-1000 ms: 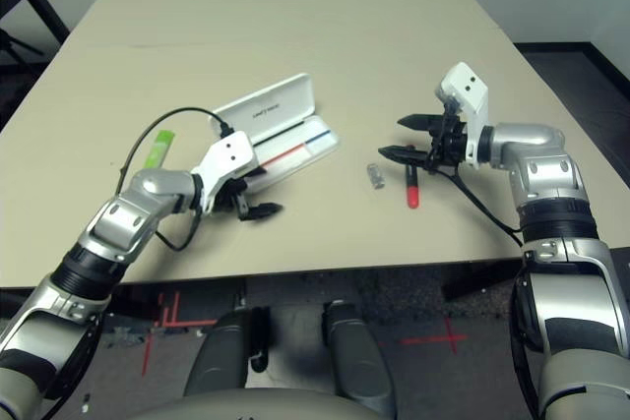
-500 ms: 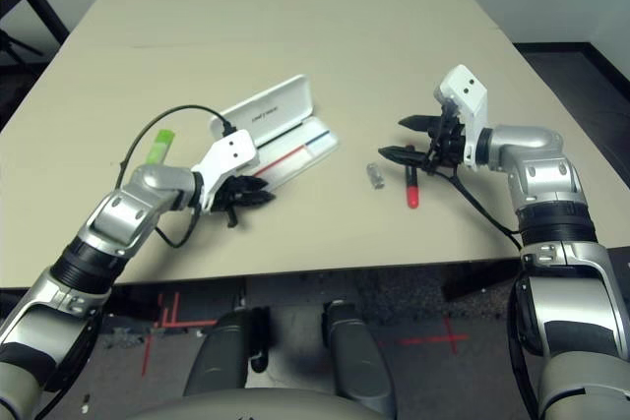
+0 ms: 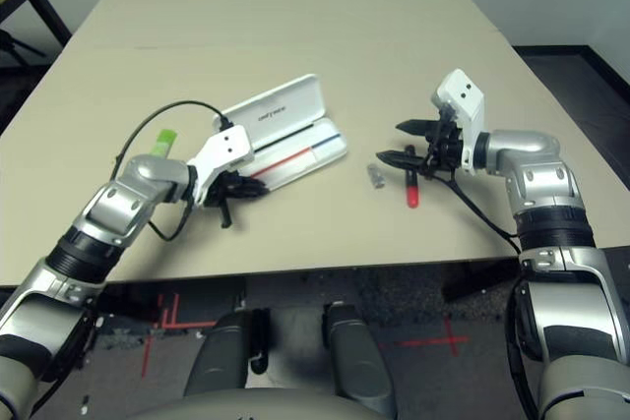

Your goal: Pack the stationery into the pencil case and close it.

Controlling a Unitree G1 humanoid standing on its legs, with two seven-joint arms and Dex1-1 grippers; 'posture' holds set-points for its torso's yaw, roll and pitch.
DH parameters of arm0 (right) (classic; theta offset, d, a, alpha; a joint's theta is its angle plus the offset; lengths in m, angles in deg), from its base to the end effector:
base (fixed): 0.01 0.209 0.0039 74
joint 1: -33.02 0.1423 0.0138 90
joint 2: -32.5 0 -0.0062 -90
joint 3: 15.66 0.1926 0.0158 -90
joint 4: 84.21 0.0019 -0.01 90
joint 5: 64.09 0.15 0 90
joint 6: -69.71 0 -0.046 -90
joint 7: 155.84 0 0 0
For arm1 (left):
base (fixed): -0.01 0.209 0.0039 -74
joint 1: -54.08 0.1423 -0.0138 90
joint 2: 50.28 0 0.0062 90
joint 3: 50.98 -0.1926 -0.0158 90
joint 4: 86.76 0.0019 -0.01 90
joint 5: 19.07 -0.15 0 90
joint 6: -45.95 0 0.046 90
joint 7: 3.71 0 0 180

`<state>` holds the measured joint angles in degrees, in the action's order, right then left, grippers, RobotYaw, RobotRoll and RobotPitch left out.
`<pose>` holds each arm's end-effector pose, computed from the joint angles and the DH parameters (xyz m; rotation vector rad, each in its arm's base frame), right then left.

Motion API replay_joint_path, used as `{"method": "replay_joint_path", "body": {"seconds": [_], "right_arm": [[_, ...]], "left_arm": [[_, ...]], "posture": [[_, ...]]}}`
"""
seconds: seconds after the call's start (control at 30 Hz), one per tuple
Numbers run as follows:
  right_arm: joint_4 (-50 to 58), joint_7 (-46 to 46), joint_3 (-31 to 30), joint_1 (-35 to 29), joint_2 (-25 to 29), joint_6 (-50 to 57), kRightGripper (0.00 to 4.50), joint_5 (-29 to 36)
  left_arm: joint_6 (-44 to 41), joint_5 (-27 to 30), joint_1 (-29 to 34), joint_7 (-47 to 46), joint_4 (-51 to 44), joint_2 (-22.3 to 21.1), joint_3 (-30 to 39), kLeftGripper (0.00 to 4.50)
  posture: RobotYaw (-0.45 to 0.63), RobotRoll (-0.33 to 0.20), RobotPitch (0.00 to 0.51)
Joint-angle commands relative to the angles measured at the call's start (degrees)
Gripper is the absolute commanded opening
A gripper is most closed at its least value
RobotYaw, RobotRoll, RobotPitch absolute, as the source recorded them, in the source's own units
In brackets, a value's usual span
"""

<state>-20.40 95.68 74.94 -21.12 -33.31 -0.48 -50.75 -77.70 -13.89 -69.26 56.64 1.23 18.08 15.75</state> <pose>0.3154 -0.2956 0.1618 -0.2364 0.3233 0.9894 0.2972 0.1764 0.1524 0.6230 0.4757 -1.1787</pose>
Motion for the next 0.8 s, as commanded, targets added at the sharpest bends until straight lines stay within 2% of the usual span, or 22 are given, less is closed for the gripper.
{"method": "replay_joint_path", "body": {"seconds": [0.03, 0.4, 0.8], "right_arm": [[2.4, 2.2, -1.1, -0.8, 1.1, 1.9, 4.50, 0.9], [2.3, 3.1, -1.8, -0.9, 1.1, 2.0, 4.50, 0.2], [2.8, 3.0, -2.5, -1.4, 0.9, 2.1, 4.50, 0.8]], "left_arm": [[3.2, -1.0, 1.0, 3.4, -3.9, -2.5, -1.4, 0.04], [8.5, -4.4, 3.9, 8.1, -7.0, -7.1, -3.8, 0.04], [9.9, -5.8, 4.5, 8.1, -5.5, -6.2, -3.4, 0.04]], "posture": [[-0.13, 0.000, 0.122], [-0.11, 0.000, 0.122], [-0.12, 0.000, 0.121]]}}
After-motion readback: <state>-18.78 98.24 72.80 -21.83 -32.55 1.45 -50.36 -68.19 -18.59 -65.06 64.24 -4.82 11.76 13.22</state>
